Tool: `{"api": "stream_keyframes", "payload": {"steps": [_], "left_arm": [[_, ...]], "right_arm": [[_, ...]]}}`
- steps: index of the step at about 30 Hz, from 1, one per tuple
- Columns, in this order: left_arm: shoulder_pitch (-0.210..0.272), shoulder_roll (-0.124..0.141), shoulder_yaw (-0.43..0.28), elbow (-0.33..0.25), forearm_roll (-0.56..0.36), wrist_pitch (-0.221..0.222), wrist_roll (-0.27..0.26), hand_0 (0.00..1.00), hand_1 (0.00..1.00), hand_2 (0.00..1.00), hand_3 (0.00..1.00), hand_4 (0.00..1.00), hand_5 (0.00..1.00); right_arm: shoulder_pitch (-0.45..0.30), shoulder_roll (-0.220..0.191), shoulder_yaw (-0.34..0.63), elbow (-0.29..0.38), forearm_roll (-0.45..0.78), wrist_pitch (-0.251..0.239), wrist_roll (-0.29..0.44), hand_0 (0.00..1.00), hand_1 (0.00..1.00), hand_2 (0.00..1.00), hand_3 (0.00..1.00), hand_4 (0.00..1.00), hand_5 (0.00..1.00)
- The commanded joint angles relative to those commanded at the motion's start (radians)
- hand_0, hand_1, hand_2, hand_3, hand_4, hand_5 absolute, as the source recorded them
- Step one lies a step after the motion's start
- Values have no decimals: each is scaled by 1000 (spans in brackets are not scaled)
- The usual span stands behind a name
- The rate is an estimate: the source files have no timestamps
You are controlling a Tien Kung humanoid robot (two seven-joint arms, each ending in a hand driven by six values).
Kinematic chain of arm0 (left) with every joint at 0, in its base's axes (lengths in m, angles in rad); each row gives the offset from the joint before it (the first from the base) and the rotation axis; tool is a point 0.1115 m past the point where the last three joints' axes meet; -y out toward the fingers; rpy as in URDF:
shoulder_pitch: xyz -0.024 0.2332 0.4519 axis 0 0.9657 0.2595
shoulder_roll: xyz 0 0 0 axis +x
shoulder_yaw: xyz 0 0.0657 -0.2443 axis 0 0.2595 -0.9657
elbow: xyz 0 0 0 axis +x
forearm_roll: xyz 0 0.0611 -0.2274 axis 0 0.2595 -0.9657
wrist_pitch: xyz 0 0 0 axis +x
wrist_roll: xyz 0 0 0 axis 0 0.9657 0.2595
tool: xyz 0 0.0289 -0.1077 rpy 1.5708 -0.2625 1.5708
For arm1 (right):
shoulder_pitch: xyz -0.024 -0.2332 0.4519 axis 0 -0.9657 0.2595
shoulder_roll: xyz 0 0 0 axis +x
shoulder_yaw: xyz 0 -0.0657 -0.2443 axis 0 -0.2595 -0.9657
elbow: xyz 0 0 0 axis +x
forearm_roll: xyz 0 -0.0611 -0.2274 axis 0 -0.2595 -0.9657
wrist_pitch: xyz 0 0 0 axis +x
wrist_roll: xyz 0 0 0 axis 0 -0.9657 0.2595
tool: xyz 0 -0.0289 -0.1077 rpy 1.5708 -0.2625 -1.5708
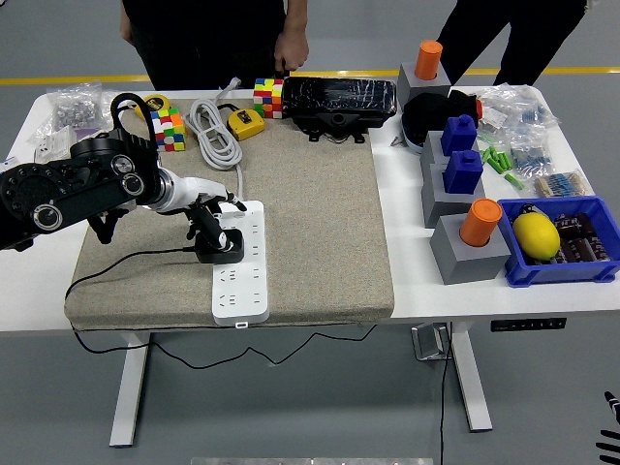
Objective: Pick up the plug,place it near the board,insert it into the board,press the button
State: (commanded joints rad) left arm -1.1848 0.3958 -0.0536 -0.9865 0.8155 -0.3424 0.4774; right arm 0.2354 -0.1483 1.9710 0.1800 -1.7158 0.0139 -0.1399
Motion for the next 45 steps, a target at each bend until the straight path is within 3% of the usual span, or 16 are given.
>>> {"api": "stream_keyframes", "payload": {"steps": [10, 11, 28, 35, 45], "left_arm": [[-5, -10, 21, 30, -5, -14, 10, 115, 53, 215, 998, 738, 2], [-7, -11, 23, 34, -7, -18, 12, 115, 57, 220, 998, 694, 2], [-14, -16, 51, 50, -33, -28, -2, 115, 54, 214, 998, 720, 2], [-19, -21, 49, 57, -62, -56, -31, 116, 32, 179, 998, 656, 2], [-23, -30, 25, 69, -71, -84, -5, 115, 34, 182, 998, 683, 2]], "right_arm": [[-3, 1, -2, 0, 3, 0, 0, 839, 750, 705, 762, 998, 998], [-4, 2, -1, 0, 2, 0, 0, 840, 750, 705, 761, 998, 998], [0, 0, -4, 0, 4, -1, 1, 840, 750, 705, 762, 998, 998], [-1, 0, -2, 0, 3, -4, 2, 840, 750, 705, 762, 998, 998], [3, -1, -3, 0, 3, -13, 7, 840, 750, 705, 762, 998, 998]]}}
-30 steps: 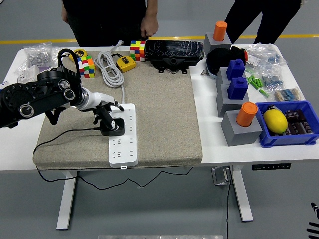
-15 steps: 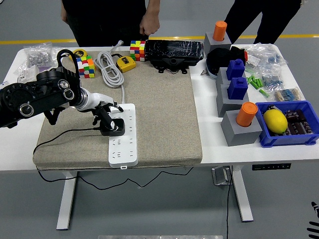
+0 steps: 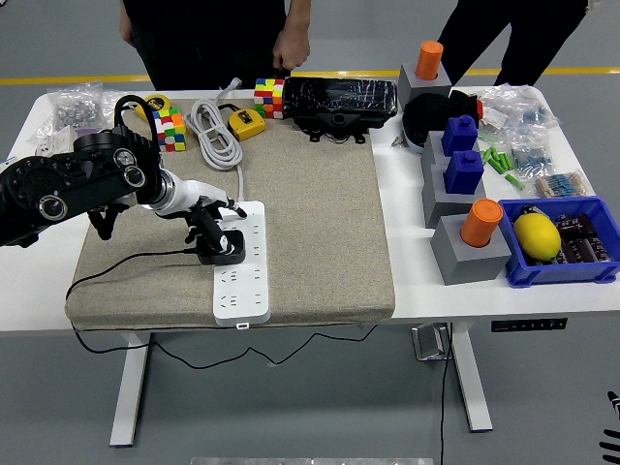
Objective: Pick up the plug,place it near the board,insert it into the board,press the button
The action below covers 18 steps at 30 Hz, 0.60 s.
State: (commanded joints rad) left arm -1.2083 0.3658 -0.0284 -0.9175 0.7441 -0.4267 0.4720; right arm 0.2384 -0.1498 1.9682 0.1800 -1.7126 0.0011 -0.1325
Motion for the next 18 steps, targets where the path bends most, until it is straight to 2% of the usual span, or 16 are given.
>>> {"api": "stream_keyframes", "payload": {"steps": [5, 15, 18], "left_arm": [[0, 0, -7, 6, -2, -5, 9, 115, 35, 185, 998, 705, 2], [0, 5, 26, 4, -4, 28, -29, 113, 35, 185, 996, 701, 2], [5, 9, 11, -10, 17, 34, -30, 113, 35, 185, 996, 701, 2]], "right_arm": [[1, 1, 0, 0, 1, -7, 5, 839, 749, 705, 762, 998, 998], [-4, 3, 5, 0, -3, -5, 3, 841, 747, 702, 760, 998, 997], [-4, 5, 3, 0, -1, -4, 3, 841, 747, 702, 760, 998, 997]]}}
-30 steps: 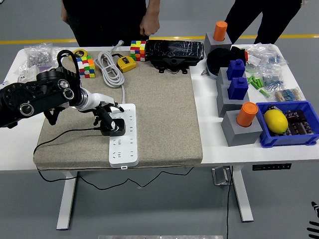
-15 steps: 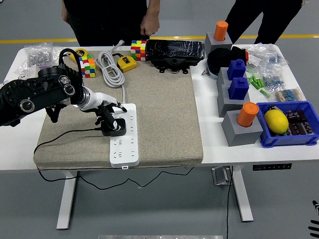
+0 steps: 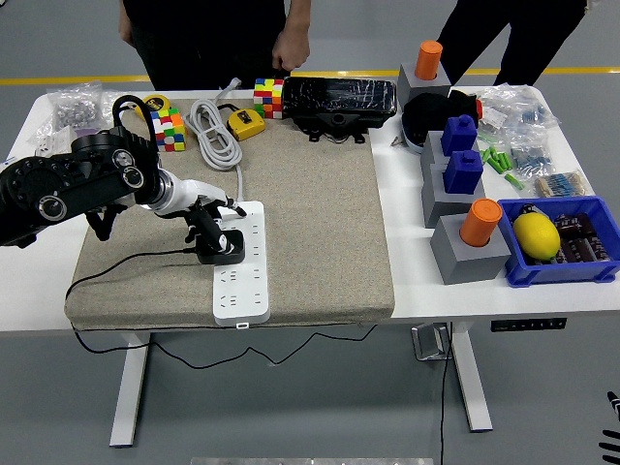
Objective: Pick up the plug,place it near the board,insert it into the board,press the button
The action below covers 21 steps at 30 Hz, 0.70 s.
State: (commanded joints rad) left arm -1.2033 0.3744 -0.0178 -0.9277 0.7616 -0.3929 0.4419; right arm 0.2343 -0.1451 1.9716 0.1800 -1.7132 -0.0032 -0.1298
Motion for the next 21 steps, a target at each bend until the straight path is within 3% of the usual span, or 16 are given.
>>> {"api": "stream_keyframes", "payload": {"steps": [12, 21], "left_arm": [[5, 19, -65, -25, 59, 2, 14, 114, 34, 187, 987, 709, 2], [30, 61, -221, -93, 130, -24, 30, 116, 30, 181, 980, 685, 2]], "right_arm": [[-6, 2, -4, 0, 5, 4, -3, 840, 747, 701, 760, 998, 996], [-7, 3, 0, 0, 1, 4, -3, 842, 747, 702, 760, 998, 996]]}}
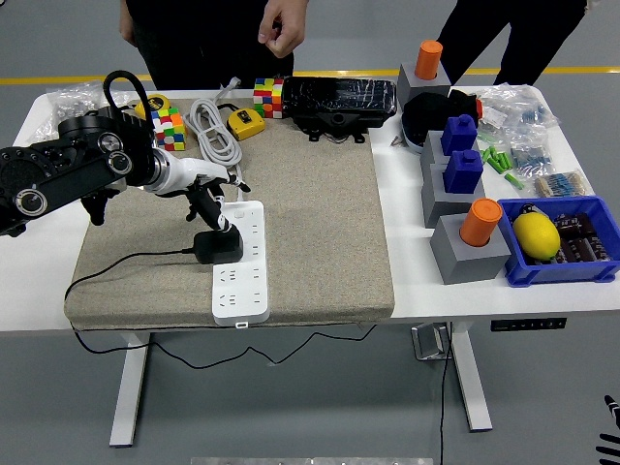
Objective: Pick up the plug,place it near the board,insert it into the board,press the button
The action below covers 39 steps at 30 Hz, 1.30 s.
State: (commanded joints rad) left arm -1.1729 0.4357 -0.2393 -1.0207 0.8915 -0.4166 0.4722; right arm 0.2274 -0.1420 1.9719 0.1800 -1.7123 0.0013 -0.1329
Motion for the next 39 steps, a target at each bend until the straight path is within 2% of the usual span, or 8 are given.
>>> {"api": "stream_keyframes", "payload": {"steps": [6, 17, 25, 28, 29, 34, 35, 39], "left_arm": [[107, 16, -183, -82, 131, 20, -13, 127, 38, 187, 976, 695, 2], [420, -39, -642, -260, 567, 368, -238, 163, 78, 244, 910, 560, 78], [566, -103, -892, -282, 596, 581, -413, 177, 88, 248, 902, 638, 138], [610, -127, -939, -279, 583, 612, -459, 177, 88, 248, 902, 638, 138], [633, -139, -962, -276, 569, 620, -478, 249, 394, 537, 902, 691, 168], [706, -168, -1026, -278, 551, 584, -502, 249, 394, 537, 902, 691, 168], [709, -169, -1028, -278, 550, 579, -502, 446, 672, 692, 924, 740, 258], [767, -185, -1062, -282, 526, 510, -510, 446, 672, 692, 924, 740, 258]], "right_arm": [[0, 2, 5, 0, -5, 1, 0, 841, 746, 702, 759, 998, 996], [-3, 10, 17, 0, -19, 6, 3, 841, 746, 702, 759, 998, 996], [-6, 17, 18, 0, -18, 8, 6, 841, 746, 702, 759, 998, 998], [-9, 21, 23, 0, -24, 9, 5, 841, 746, 702, 759, 998, 998], [-12, 23, 20, 0, -20, 9, 6, 841, 746, 702, 760, 998, 998], [-15, 28, 27, 0, -26, 10, 6, 841, 746, 702, 760, 998, 998], [-15, 28, 26, 0, -25, 10, 6, 841, 746, 702, 759, 998, 998], [-14, 32, 22, 0, -21, 13, 8, 841, 746, 702, 759, 998, 998]]}}
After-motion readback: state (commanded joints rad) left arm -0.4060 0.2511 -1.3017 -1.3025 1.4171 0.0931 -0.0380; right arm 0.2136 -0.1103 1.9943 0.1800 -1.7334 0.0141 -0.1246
